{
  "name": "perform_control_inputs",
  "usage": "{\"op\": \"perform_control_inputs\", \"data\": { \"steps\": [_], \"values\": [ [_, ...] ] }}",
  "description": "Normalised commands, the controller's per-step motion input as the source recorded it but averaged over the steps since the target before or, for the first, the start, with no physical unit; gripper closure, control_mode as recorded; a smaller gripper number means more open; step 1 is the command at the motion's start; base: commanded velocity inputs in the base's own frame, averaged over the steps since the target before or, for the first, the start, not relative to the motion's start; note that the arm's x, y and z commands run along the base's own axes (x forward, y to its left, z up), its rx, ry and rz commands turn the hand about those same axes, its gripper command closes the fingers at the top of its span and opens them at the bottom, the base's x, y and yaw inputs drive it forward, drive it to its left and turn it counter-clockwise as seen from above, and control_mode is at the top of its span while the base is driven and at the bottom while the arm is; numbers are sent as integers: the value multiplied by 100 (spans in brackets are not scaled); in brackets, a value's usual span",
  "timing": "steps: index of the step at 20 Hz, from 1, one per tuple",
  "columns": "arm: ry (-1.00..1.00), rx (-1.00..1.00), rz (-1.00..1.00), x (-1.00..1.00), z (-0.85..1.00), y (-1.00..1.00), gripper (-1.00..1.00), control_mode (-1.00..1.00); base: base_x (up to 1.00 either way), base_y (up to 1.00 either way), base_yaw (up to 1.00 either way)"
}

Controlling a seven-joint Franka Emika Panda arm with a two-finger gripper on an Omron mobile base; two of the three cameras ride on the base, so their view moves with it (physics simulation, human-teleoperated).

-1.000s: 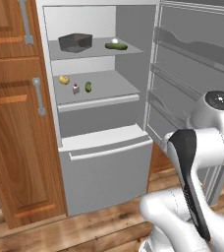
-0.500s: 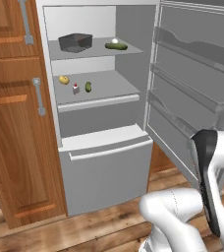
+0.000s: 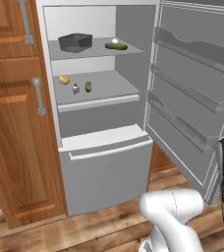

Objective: Place the tupperware on the top shelf of the fridge. Make space for the tupperware among the existing items by rearranging them on the shelves if needed. Close the fridge door when finished.

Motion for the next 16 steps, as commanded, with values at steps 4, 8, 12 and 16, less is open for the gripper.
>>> {"op": "perform_control_inputs", "data": {
  "steps": [4,8,12,16],
  "values": [
    [-1,14,-5,8,-3,-100,-100,-100,0,0,0],
    [0,18,0,24,0,-93,-100,-100,0,0,0],
    [0,18,0,33,0,-86,-100,-100,0,0,0],
    [0,13,0,48,0,-67,-100,-100,0,0,0]
  ]
}}
